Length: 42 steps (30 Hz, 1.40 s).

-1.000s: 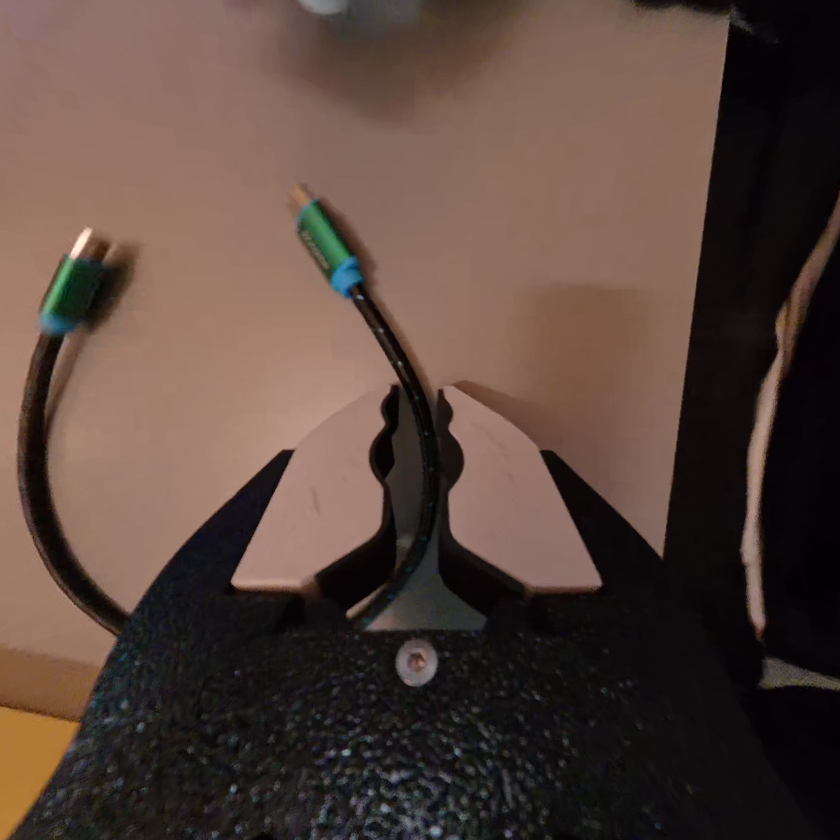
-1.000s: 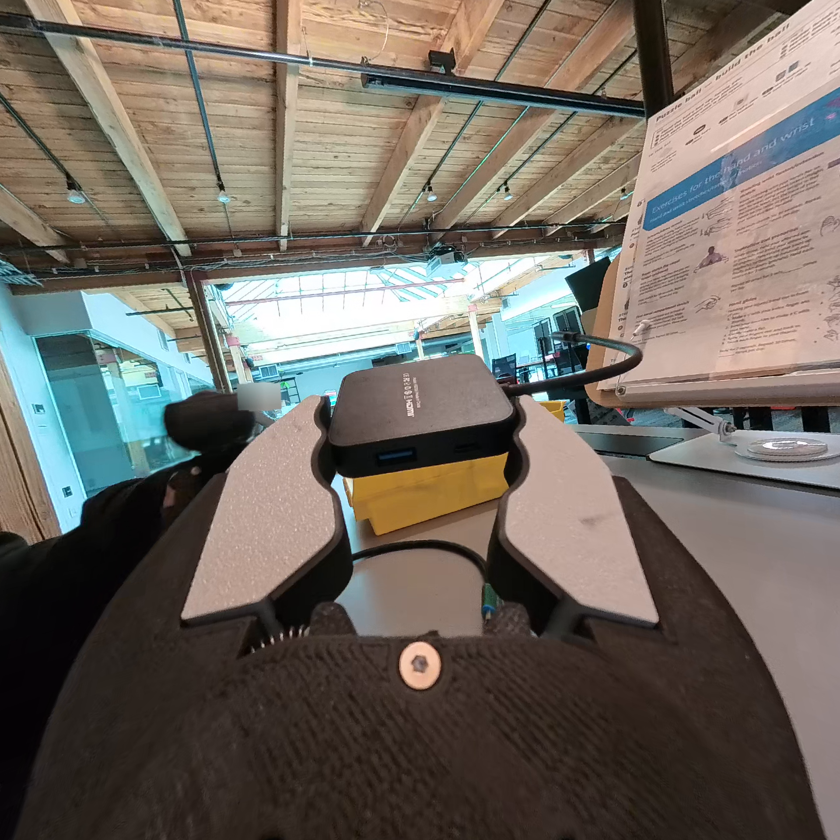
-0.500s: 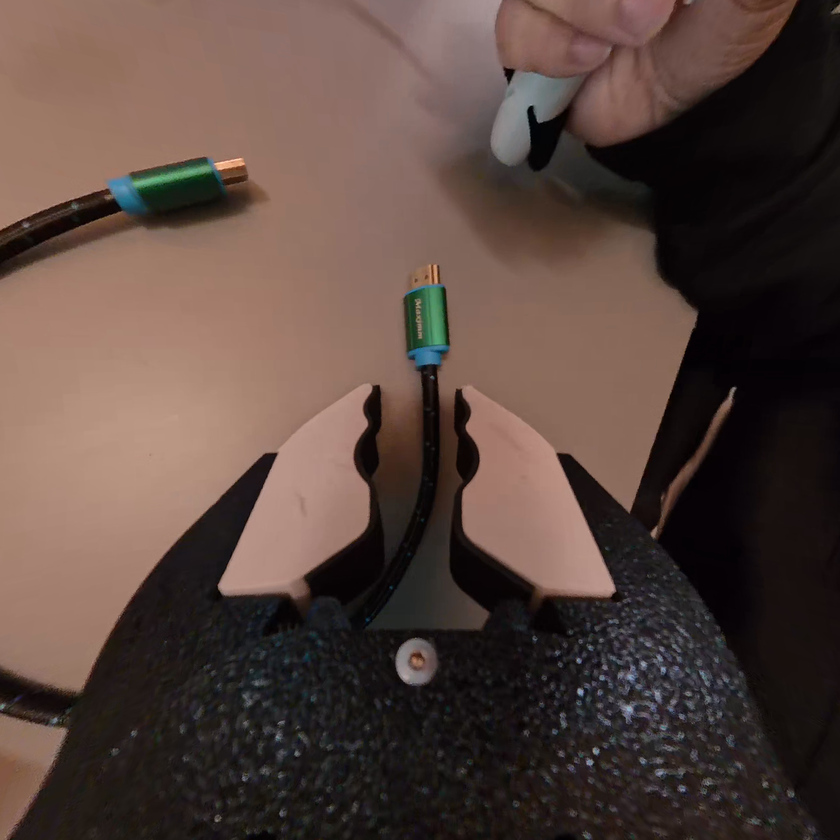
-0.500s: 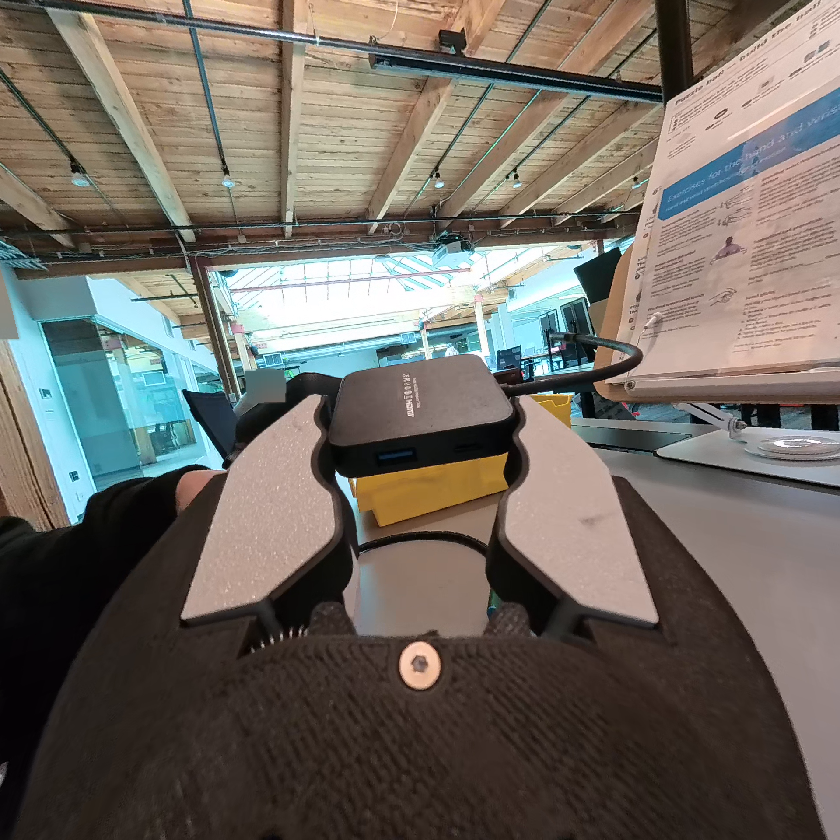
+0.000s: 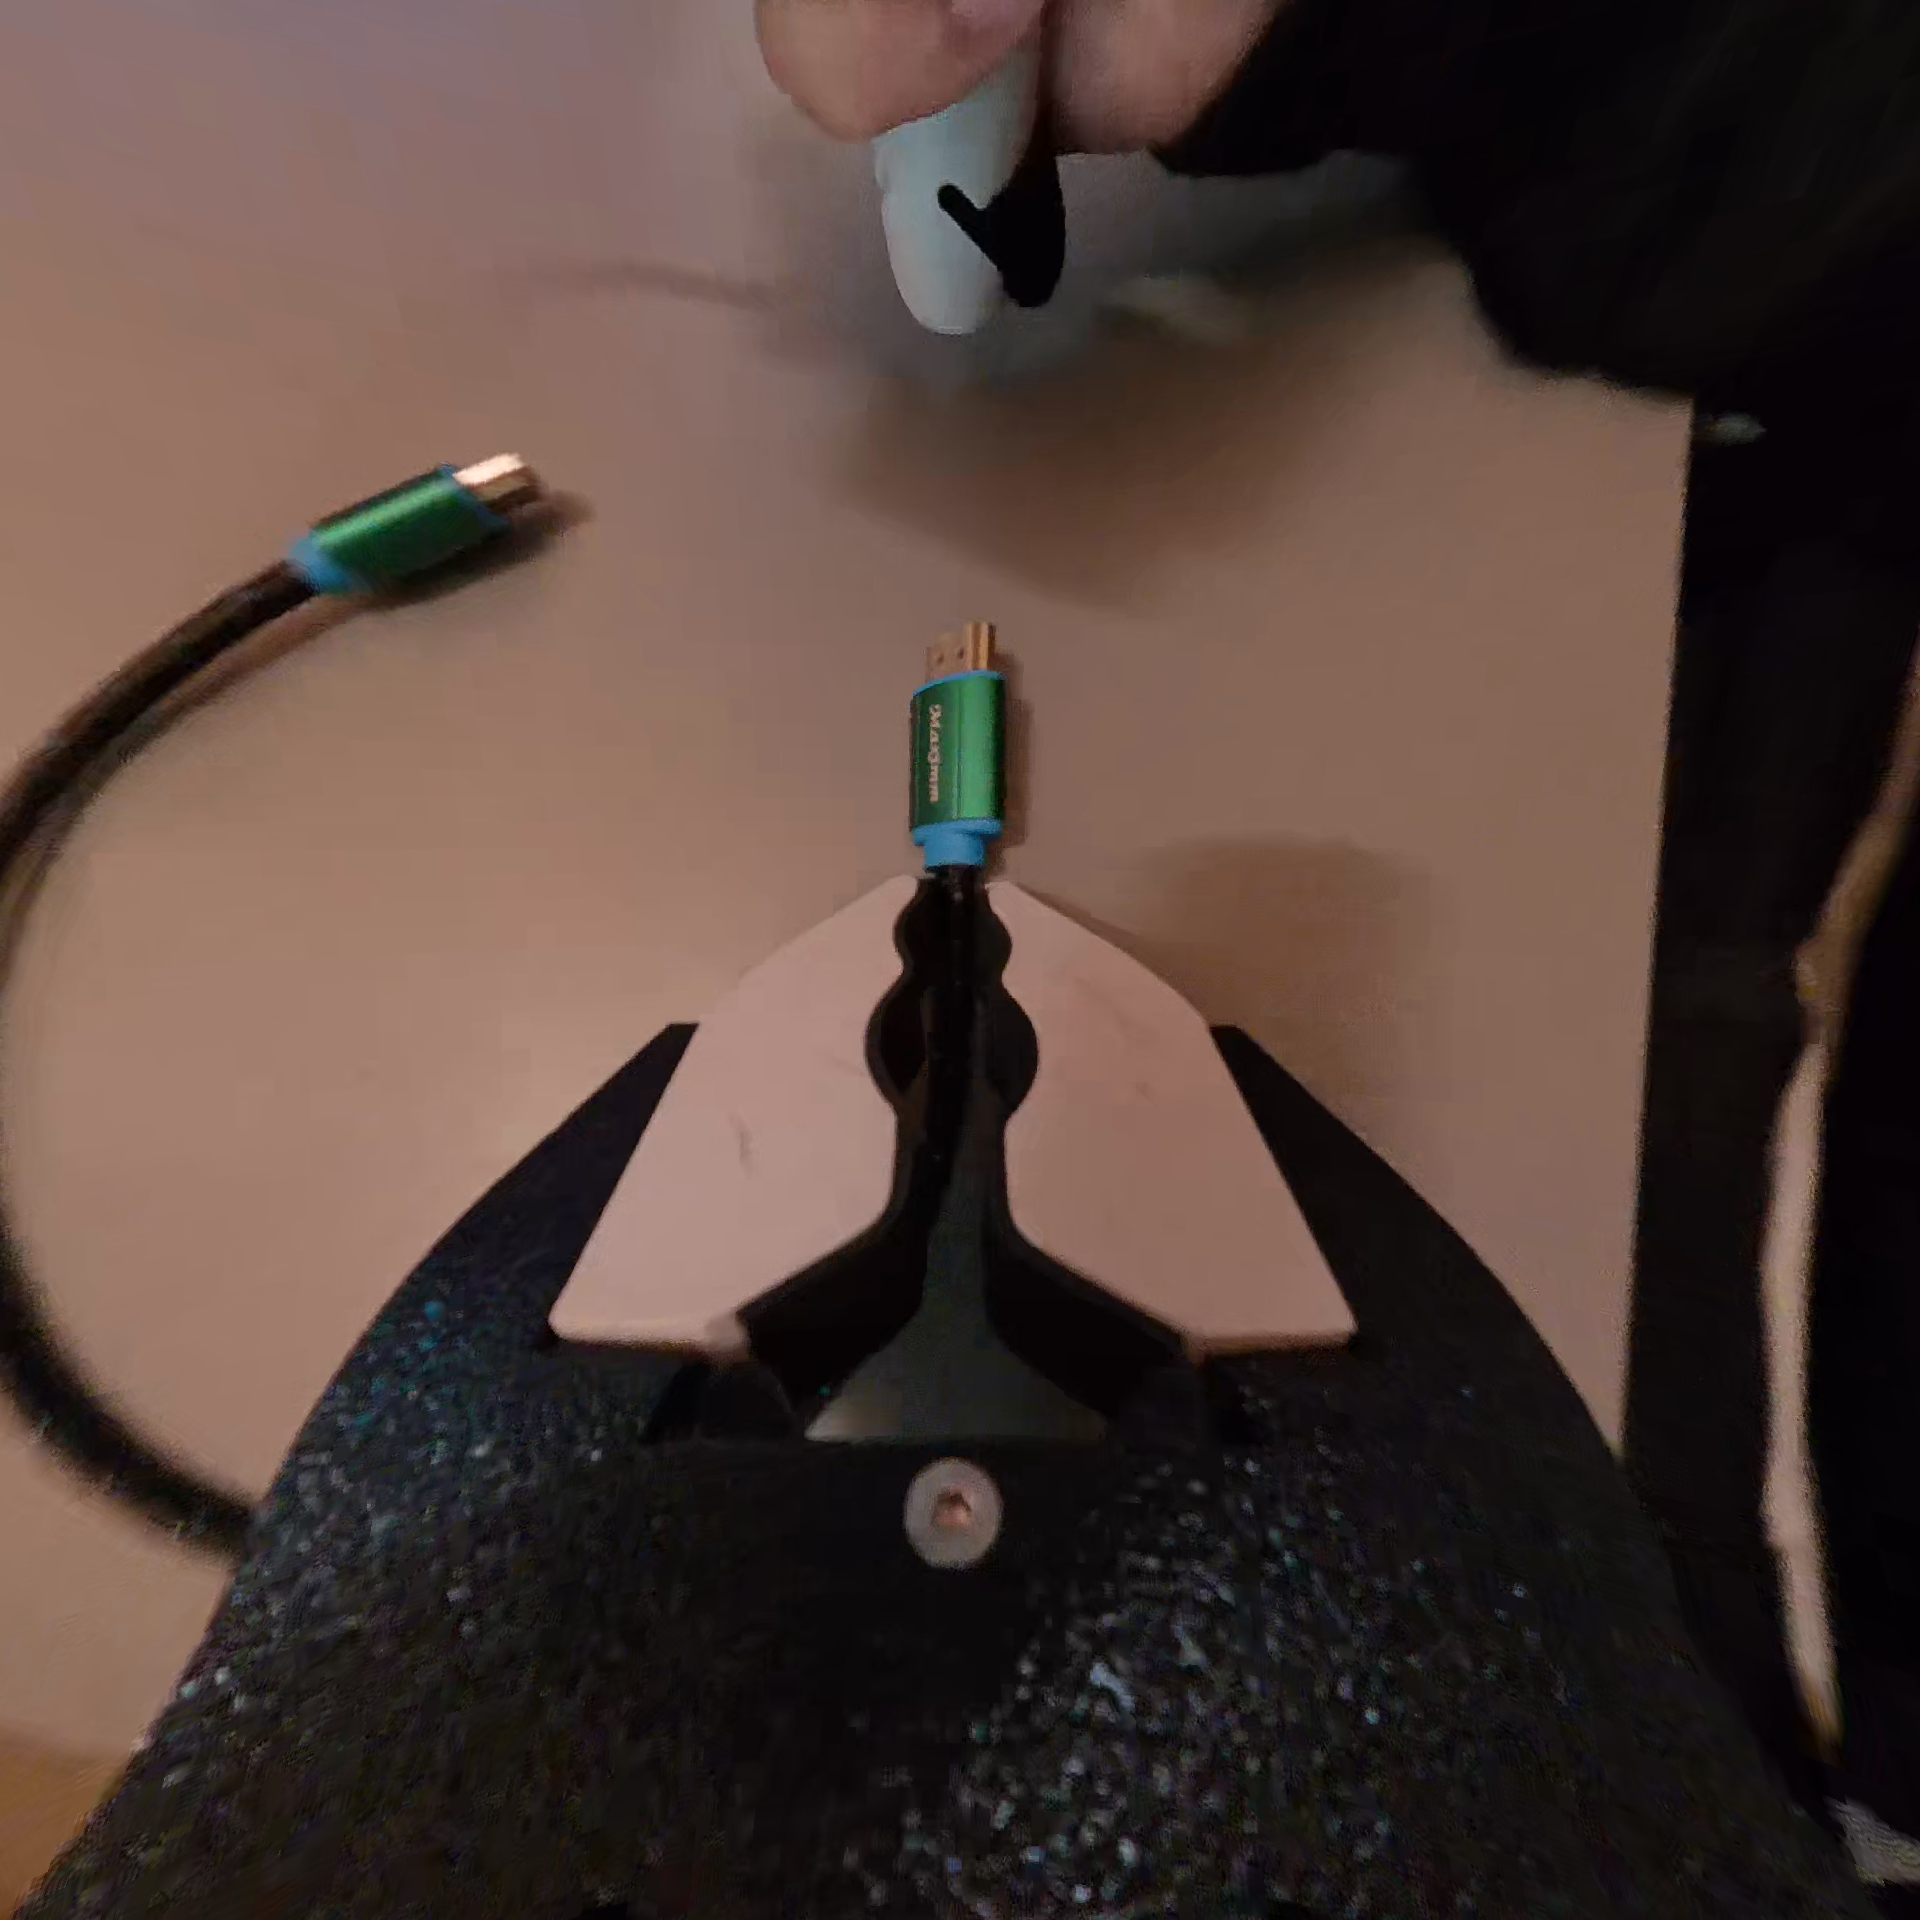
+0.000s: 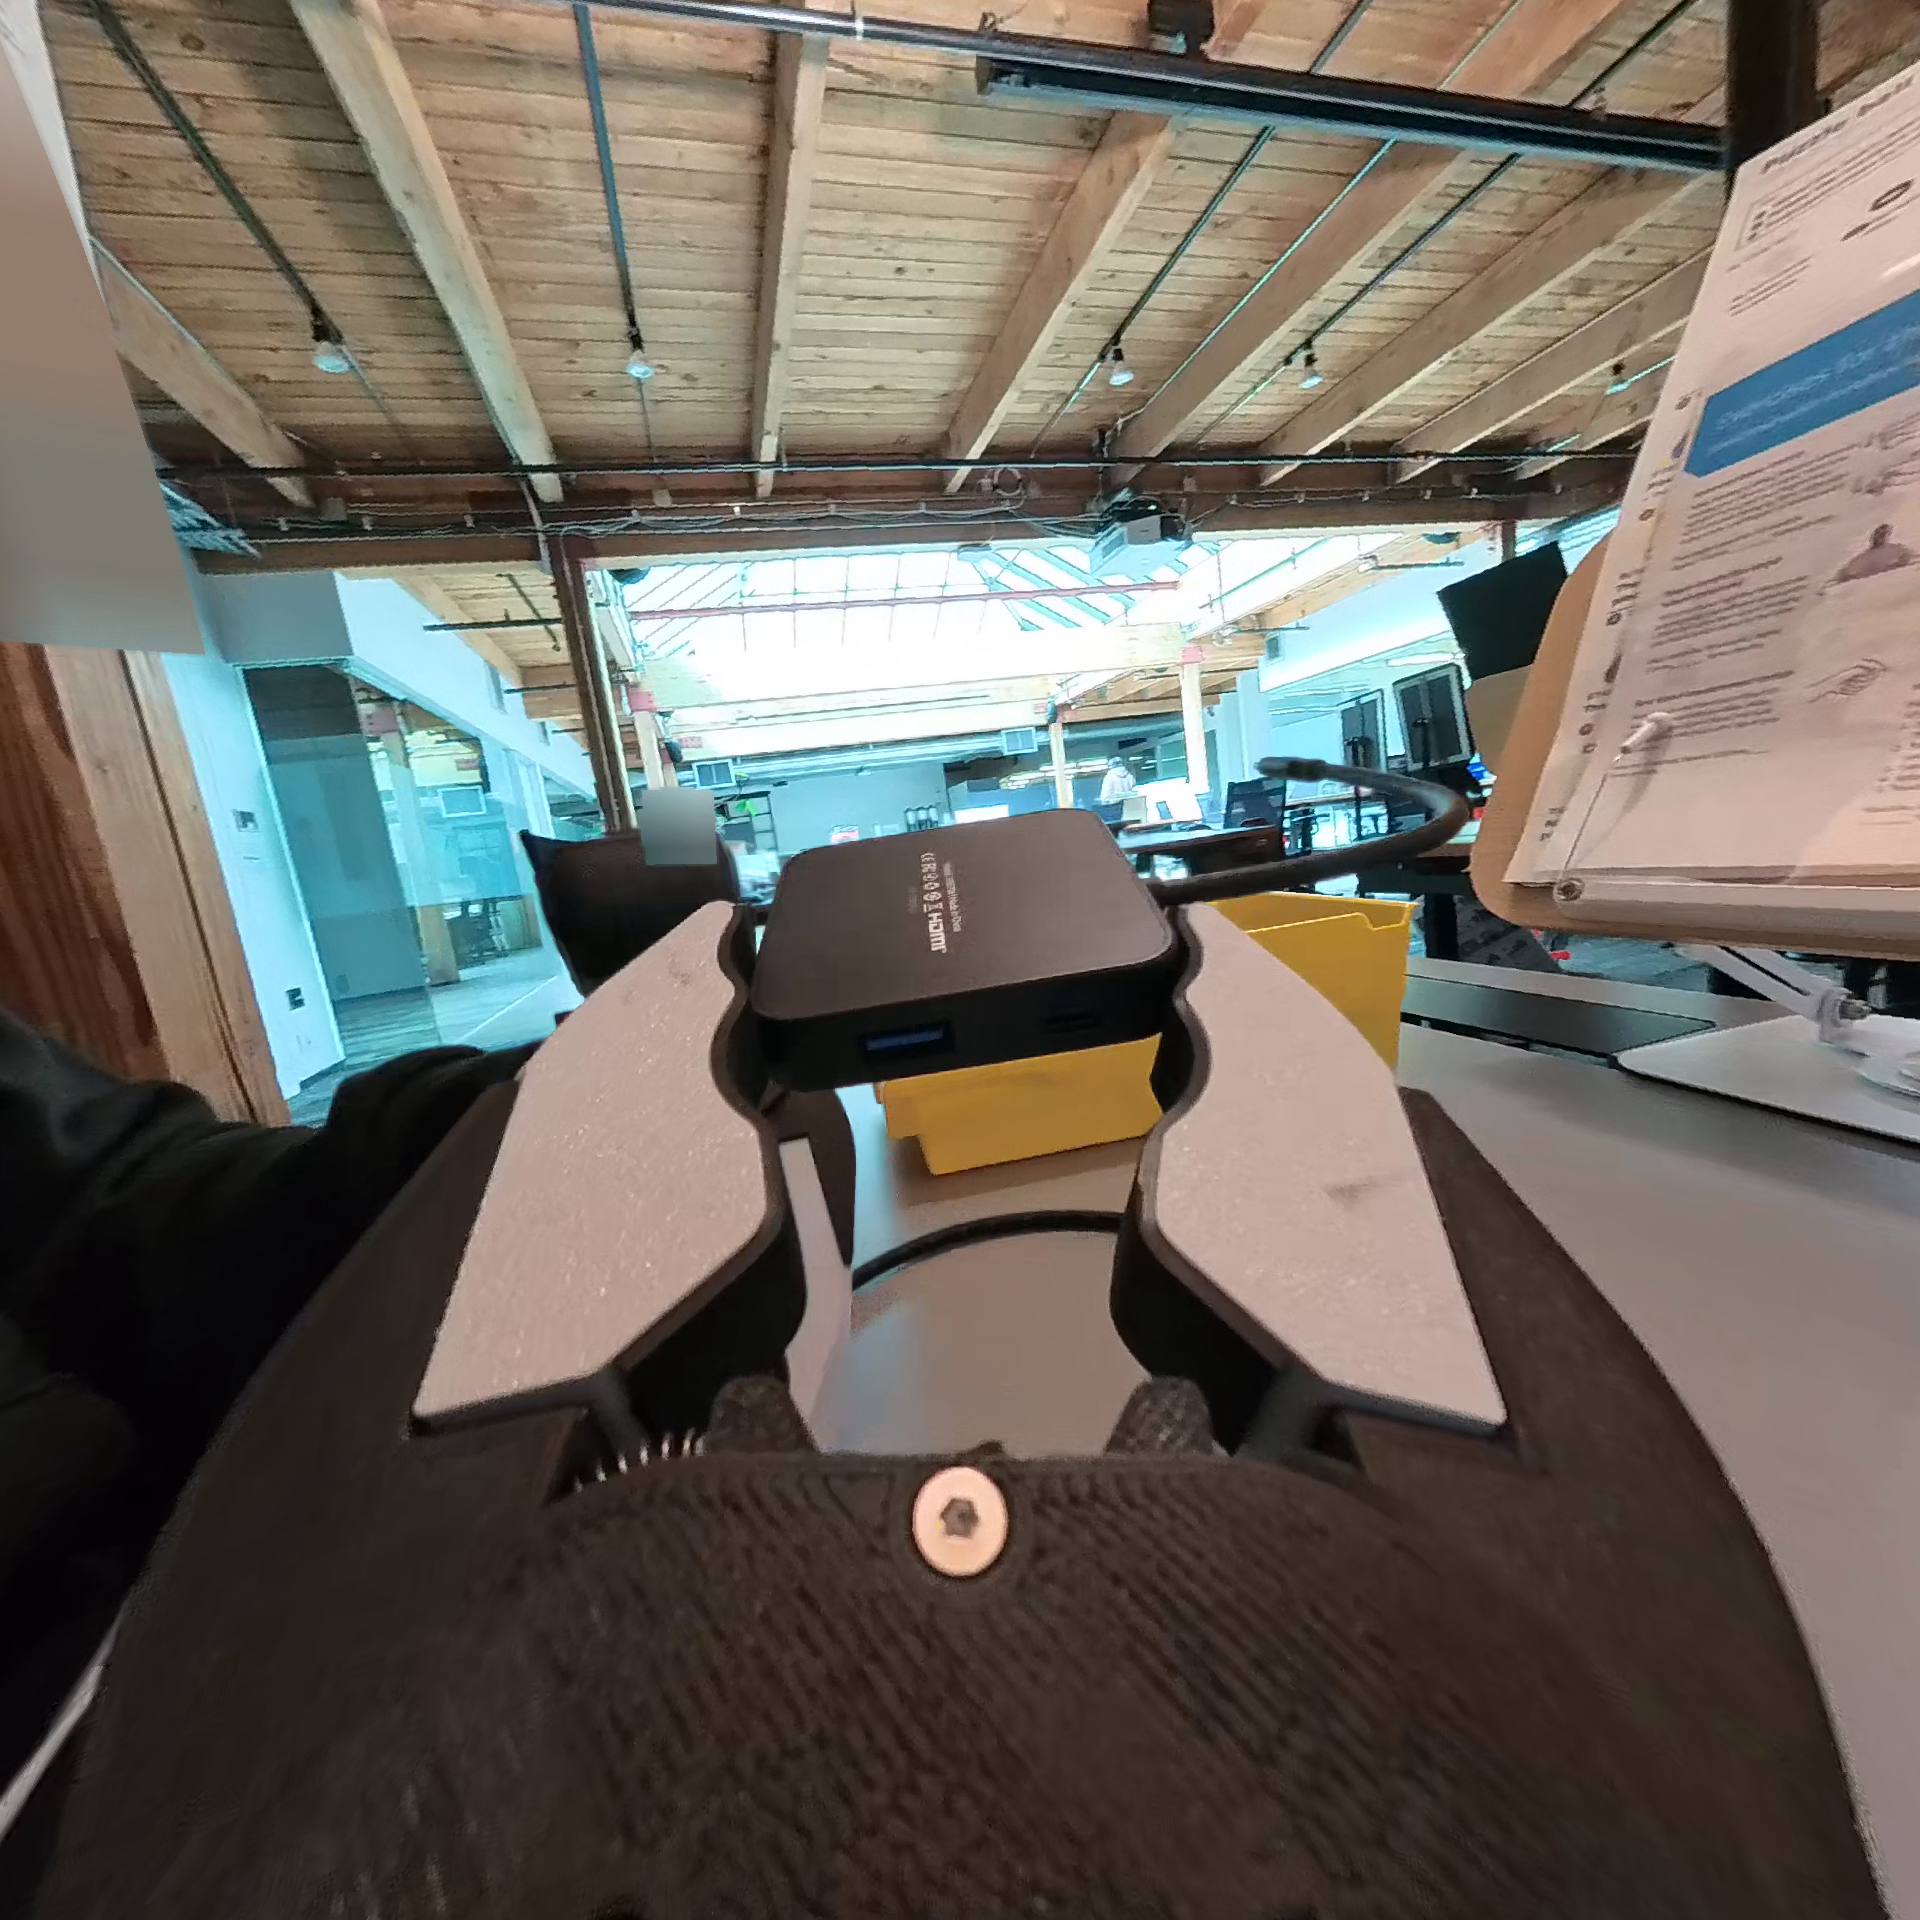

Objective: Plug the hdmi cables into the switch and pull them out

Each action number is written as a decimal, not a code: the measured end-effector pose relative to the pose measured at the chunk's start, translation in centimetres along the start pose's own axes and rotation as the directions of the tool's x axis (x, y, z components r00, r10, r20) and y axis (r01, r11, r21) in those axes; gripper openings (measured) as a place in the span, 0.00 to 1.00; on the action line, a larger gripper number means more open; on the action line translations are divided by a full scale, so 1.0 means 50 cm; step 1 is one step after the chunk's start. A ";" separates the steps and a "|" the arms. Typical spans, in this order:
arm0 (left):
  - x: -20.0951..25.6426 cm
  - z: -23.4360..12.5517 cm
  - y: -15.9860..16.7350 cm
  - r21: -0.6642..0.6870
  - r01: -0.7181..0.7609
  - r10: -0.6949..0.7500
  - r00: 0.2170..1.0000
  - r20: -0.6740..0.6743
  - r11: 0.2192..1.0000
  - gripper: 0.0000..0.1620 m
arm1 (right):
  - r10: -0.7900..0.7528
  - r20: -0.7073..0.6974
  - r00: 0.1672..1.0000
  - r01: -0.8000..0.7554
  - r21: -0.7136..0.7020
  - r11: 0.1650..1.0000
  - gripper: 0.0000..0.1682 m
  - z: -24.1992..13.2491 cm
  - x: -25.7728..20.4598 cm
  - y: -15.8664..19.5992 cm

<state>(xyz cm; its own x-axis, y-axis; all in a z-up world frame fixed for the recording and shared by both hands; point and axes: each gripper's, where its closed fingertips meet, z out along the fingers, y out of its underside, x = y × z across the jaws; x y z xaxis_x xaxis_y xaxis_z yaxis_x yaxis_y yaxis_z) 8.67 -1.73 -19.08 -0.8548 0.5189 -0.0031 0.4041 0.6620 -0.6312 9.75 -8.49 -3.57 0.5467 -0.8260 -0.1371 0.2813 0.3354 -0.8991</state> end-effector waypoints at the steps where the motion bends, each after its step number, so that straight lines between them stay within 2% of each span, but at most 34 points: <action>1: -0.007 -0.009 -0.005 0.010 -0.040 0.040 0.999 0.035 0.999 0.03 | 0.008 0.009 1.000 -0.008 -0.004 1.000 0.44 0.000 -0.002 0.001; 4: -0.032 -0.059 -0.034 0.071 -0.194 0.179 0.968 0.175 0.978 0.04 | 0.058 0.079 0.995 -0.055 -0.028 0.998 0.44 -0.001 -0.018 0.007; 6: -0.051 -0.104 -0.048 0.058 -0.318 0.288 0.911 0.295 0.946 0.04 | 0.067 0.109 0.992 -0.060 -0.059 0.996 0.44 0.000 -0.026 0.014; 10: -0.088 -0.188 -0.078 -0.011 -0.503 0.425 0.719 0.550 0.864 0.04 | 0.092 0.142 0.986 -0.078 -0.104 0.992 0.44 0.005 -0.038 0.030; 15: -0.101 -0.235 -0.107 -0.109 -0.599 0.490 0.522 0.698 0.793 0.04 | 0.101 0.154 0.983 -0.085 -0.108 0.991 0.44 0.006 -0.043 0.033; 21: -0.100 -0.252 -0.129 -0.210 -0.633 0.534 0.379 0.756 0.745 0.04 | 0.075 0.154 0.985 -0.051 -0.153 0.987 0.44 0.010 -0.047 0.049; 26: -0.081 -0.257 -0.149 -0.237 -0.708 0.569 0.275 0.775 0.665 0.03 | 0.115 0.157 0.981 -0.094 -0.133 0.987 0.44 0.008 -0.045 0.041; 30: -0.064 -0.261 -0.159 -0.200 -0.763 0.571 0.255 0.781 0.615 0.03 | 0.175 0.188 0.966 -0.149 -0.146 0.978 0.44 0.007 -0.051 0.042; 38: -0.043 -0.261 -0.162 -0.259 -0.799 0.633 0.186 0.752 0.543 0.03 | 0.288 0.249 0.925 -0.253 -0.164 0.953 0.44 0.002 -0.065 0.036; 42: -0.050 -0.256 -0.151 -0.337 -0.781 0.678 0.146 0.720 0.526 0.03 | 0.283 0.241 0.929 -0.235 -0.208 0.949 0.44 0.001 -0.066 0.051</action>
<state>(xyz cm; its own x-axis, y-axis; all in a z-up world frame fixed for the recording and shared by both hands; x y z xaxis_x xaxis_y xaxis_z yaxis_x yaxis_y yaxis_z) 11.94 -1.12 -4.37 -0.0852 0.1355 -0.9871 0.9898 0.1247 -0.0683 8.70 -4.89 -5.39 0.7771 -0.5631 -0.2812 -0.0256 0.4182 -0.9080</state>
